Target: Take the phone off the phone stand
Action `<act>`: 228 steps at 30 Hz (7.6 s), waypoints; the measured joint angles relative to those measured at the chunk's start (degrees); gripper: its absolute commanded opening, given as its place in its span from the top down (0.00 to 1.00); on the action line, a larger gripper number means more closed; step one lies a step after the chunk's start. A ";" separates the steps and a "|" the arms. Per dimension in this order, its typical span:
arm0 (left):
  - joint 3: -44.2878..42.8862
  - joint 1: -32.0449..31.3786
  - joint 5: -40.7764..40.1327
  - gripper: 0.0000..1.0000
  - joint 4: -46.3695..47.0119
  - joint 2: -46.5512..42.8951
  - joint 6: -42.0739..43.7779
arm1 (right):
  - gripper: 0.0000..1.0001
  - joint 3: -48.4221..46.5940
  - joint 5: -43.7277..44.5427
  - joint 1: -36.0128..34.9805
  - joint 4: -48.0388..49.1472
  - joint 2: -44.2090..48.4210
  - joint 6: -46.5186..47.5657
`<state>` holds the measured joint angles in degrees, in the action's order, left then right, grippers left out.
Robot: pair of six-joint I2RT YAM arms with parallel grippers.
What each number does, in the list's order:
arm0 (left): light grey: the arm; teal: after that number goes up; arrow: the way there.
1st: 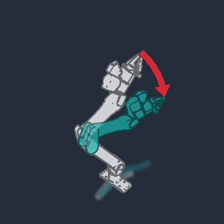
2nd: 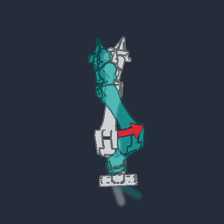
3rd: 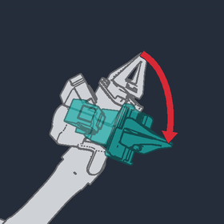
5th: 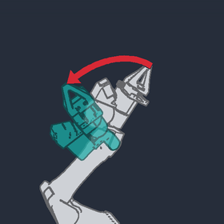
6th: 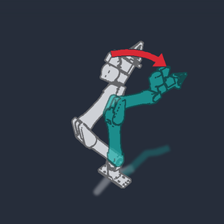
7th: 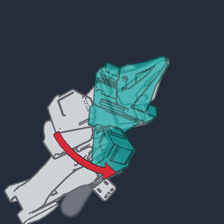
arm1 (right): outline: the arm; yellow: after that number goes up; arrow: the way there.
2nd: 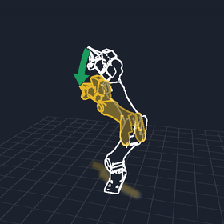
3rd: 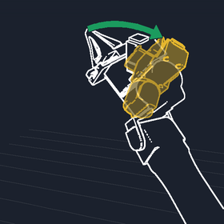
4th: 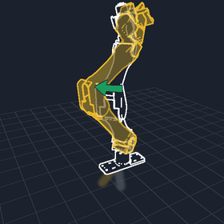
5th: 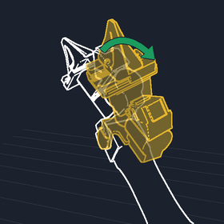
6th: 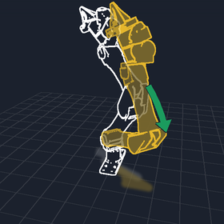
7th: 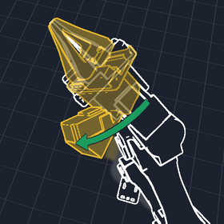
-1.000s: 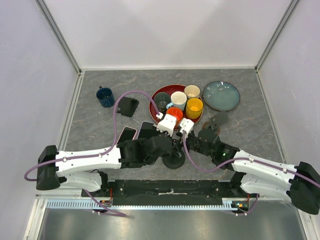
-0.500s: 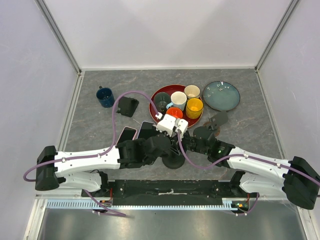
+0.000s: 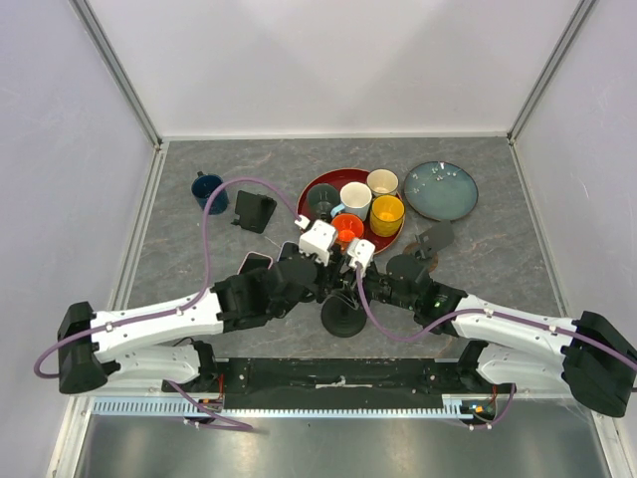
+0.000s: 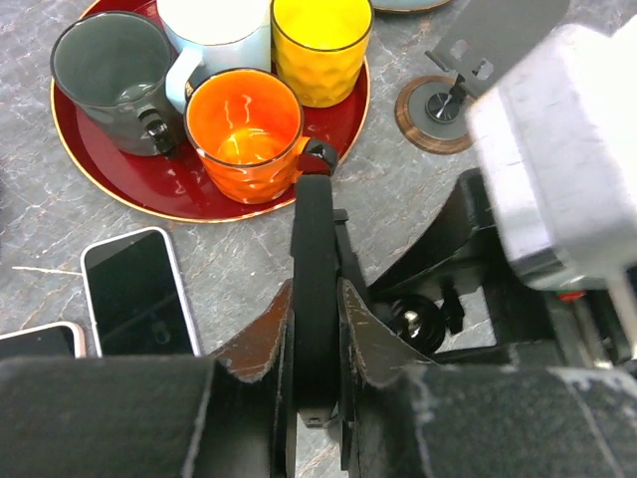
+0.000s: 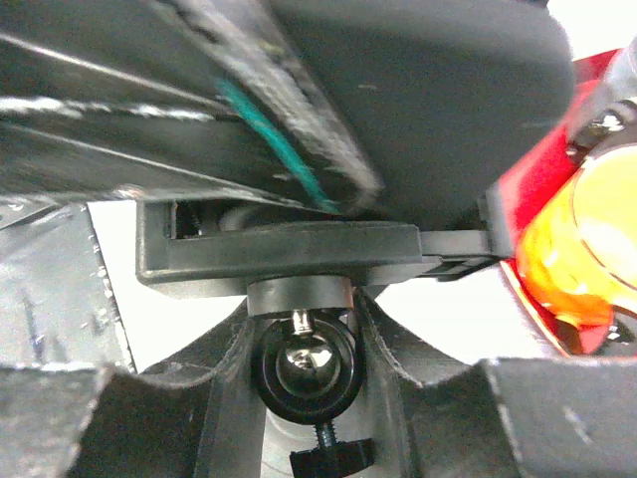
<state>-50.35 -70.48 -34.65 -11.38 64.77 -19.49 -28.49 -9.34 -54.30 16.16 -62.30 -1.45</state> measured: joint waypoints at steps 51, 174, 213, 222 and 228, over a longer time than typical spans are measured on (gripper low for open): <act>0.22 19.41 -1.70 0.98 -22.49 -16.48 6.71 | 1.00 4.61 4.31 0.81 -1.11 6.88 2.80; 14.86 51.78 21.77 0.06 -5.05 -50.62 9.25 | 0.15 4.48 36.81 0.85 -23.34 31.95 -12.39; -3.80 51.76 11.17 0.00 -15.02 -58.62 9.84 | 0.02 -16.06 50.77 0.90 -37.99 53.75 -7.41; -2.80 51.78 7.72 0.00 -11.15 -62.38 10.93 | 0.02 -16.24 58.38 0.92 -38.36 57.94 -5.11; -1.05 51.78 7.48 0.00 -9.05 -63.82 11.32 | 0.02 -16.24 60.26 0.92 -38.86 58.23 -4.07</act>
<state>-51.40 -18.70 -27.18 -20.43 0.95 -8.16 -44.73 50.92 -53.39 -22.70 -4.08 -5.52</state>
